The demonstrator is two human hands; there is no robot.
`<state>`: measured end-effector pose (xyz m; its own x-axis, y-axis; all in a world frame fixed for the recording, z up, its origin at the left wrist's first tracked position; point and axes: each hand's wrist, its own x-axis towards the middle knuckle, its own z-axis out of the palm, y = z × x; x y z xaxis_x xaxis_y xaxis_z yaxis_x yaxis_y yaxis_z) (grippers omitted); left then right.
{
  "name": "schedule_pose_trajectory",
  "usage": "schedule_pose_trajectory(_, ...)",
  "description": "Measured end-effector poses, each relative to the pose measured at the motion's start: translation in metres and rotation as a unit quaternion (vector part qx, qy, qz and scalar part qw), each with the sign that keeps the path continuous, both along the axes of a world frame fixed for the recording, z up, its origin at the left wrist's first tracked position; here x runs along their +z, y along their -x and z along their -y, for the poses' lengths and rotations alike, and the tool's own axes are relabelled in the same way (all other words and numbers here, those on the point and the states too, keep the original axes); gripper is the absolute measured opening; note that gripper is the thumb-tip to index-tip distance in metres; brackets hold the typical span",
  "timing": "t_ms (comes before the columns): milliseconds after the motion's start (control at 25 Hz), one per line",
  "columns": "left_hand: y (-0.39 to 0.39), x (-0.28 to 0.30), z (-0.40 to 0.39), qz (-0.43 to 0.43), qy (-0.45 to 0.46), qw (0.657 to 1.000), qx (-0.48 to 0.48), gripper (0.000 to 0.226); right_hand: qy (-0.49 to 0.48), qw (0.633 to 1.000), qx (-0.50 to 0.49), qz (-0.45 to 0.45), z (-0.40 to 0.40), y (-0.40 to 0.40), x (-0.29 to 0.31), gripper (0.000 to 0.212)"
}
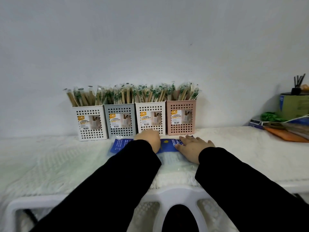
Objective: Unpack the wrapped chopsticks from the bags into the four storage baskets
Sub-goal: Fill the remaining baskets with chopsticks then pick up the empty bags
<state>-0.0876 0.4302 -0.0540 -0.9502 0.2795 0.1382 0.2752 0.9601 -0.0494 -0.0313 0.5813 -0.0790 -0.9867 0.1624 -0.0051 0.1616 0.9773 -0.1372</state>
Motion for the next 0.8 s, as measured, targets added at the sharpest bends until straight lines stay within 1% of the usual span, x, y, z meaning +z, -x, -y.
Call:
schedule_pose_trajectory(40,0.005,-0.005,0.004,-0.012,-0.025,1.000,0.008,0.030,-0.001,1.000,0.000,-0.001,-0.001,0.001,0.000,0.065)
schedule_pose_trajectory(120,0.011,-0.010,0.006,-0.031,-0.037,0.999,0.013,0.033,-0.001,1.000,0.003,0.002,-0.002,0.001,0.002,0.065)
schedule_pose_trajectory(320,0.014,-0.017,0.000,-0.059,0.001,0.998,0.023,0.046,-0.006,1.000,0.003,0.006,-0.001,0.000,0.000,0.064)
schedule_pose_trajectory(480,0.013,-0.017,0.002,-0.053,-0.001,0.998,0.019,0.047,-0.006,1.000,0.001,0.014,-0.002,0.004,0.000,0.065)
schedule_pose_trajectory(560,0.007,-0.017,0.001,-0.069,-0.002,0.997,0.020,0.045,0.005,1.000,0.004,0.001,-0.002,0.005,-0.002,0.065)
schedule_pose_trajectory(600,0.001,-0.015,0.001,-0.090,-0.006,0.996,0.015,0.043,0.024,0.999,0.012,-0.032,-0.003,0.005,-0.003,0.064)
schedule_pose_trajectory(640,-0.005,-0.010,0.004,-0.118,-0.010,0.993,0.009,0.041,0.060,0.994,0.027,-0.091,-0.006,0.003,-0.003,0.060)
schedule_pose_trajectory(680,-0.013,-0.003,0.011,-0.151,-0.015,0.988,0.001,0.039,0.109,0.978,0.051,-0.169,-0.009,-0.002,0.000,0.053)
schedule_pose_trajectory(720,-0.024,0.007,0.019,-0.190,-0.016,0.982,-0.007,0.038,0.160,0.953,0.079,-0.243,-0.013,-0.010,0.005,0.045)
schedule_pose_trajectory(800,-0.052,0.026,0.043,-0.265,-0.025,0.964,-0.023,0.040,0.212,0.900,0.131,-0.357,-0.017,-0.037,0.016,0.030)
